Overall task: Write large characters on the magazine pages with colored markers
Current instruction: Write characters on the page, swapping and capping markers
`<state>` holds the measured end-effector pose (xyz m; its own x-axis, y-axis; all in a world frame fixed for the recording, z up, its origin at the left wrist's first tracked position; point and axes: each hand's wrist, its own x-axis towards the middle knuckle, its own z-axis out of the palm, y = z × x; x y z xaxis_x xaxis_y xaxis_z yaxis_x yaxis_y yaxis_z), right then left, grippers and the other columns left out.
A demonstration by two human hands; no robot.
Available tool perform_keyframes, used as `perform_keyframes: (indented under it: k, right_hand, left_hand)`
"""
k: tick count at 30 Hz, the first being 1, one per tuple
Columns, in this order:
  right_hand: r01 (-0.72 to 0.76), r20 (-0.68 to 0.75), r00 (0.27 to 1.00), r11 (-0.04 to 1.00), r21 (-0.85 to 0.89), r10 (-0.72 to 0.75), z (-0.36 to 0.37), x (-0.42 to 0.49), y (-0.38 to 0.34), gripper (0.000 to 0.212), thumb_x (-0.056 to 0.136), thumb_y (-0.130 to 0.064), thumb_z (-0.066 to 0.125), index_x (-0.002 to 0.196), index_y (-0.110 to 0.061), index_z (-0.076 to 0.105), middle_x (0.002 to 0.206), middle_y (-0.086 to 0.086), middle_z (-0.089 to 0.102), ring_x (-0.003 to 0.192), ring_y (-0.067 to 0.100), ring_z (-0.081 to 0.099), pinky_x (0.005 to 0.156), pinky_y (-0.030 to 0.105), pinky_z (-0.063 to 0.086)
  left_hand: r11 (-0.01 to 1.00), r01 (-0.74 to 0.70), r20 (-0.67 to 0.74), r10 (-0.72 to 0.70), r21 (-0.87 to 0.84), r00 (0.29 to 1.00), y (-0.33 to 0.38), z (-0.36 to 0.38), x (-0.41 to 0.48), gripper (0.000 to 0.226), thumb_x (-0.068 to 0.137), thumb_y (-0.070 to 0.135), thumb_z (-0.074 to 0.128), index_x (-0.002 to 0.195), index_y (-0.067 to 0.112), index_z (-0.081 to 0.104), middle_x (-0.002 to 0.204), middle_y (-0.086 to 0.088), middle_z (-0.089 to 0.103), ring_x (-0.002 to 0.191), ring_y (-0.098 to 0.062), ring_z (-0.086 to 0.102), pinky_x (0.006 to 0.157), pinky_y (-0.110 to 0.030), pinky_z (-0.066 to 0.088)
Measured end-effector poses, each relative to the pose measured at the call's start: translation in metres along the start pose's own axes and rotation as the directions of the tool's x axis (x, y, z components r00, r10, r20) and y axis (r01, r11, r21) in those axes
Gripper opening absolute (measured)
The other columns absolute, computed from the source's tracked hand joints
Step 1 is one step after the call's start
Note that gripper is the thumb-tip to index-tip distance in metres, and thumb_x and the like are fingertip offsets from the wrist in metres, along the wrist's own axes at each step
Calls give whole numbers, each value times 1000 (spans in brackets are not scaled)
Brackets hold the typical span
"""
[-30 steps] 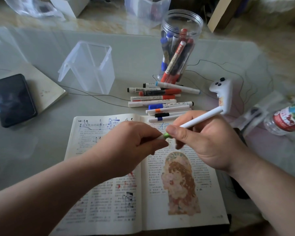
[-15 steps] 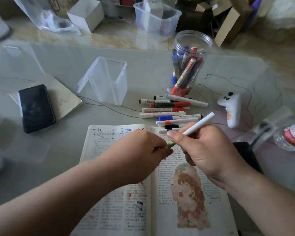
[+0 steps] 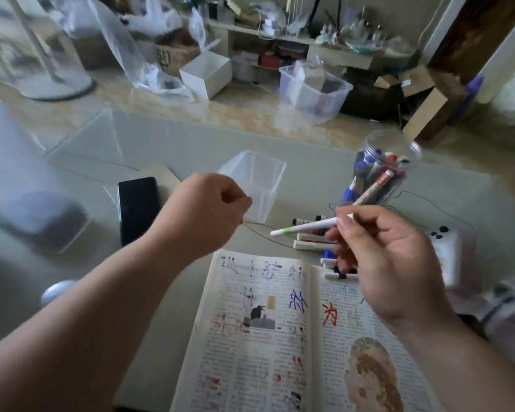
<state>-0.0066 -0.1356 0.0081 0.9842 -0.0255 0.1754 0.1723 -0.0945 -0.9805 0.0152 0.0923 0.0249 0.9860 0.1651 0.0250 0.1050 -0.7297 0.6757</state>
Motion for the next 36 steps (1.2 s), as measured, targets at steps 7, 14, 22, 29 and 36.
perform_keyframes:
  k: [7, 14, 22, 29, 36]
  right_hand:
    - [155, -43, 985, 964, -218, -168, 52, 65, -4, 8, 97, -14, 64, 94, -21, 67, 77, 0, 74, 65, 11, 70, 57, 33, 57]
    - [32, -59, 997, 948, -318, -54, 73, 100, 14, 16, 96, -15, 63, 85, -27, 63, 77, 0, 75, 66, 14, 72, 62, 42, 61]
    - [-148, 8, 982, 796, -586, 189, 31, 86, 41, 26, 87, -22, 66, 114, -21, 63, 72, -1, 73, 69, 20, 70, 72, 37, 58]
    - [-28, 100, 921, 318, -948, 377, -52, 37, 70, 7, 87, -19, 59, 85, -24, 64, 83, -8, 64, 72, 14, 61, 65, 34, 55]
    - [153, 213, 896, 181, -972, 390, -69, 30, 80, 10, 85, -19, 50, 80, -25, 56, 92, -9, 52, 92, 20, 55, 69, 33, 46]
  left_hand:
    - [996, 2, -207, -21, -90, 978, -9, -14, 14, 38, 93, 37, 63, 71, 7, 66, 66, -9, 68, 60, -29, 60, 53, -34, 45]
    - [993, 6, -165, -25, -115, 986, -6, -13, 16, 35, 94, 34, 61, 73, 5, 65, 68, -10, 68, 62, -30, 61, 53, -32, 47]
    - [999, 9, -29, -11, -53, 1000, -2, -1, 15, 33, 95, 33, 59, 73, 10, 66, 72, -5, 72, 65, -27, 64, 56, -31, 50]
    - [990, -122, 315, 93, 73, 944, 12, 35, -6, 25, 97, 33, 58, 76, 22, 67, 68, 7, 66, 61, -11, 60, 52, -25, 44]
    - [978, -165, 398, 101, 130, 912, 18, 53, -18, 24, 93, 33, 60, 72, 22, 65, 75, 6, 69, 66, -14, 63, 63, -33, 54]
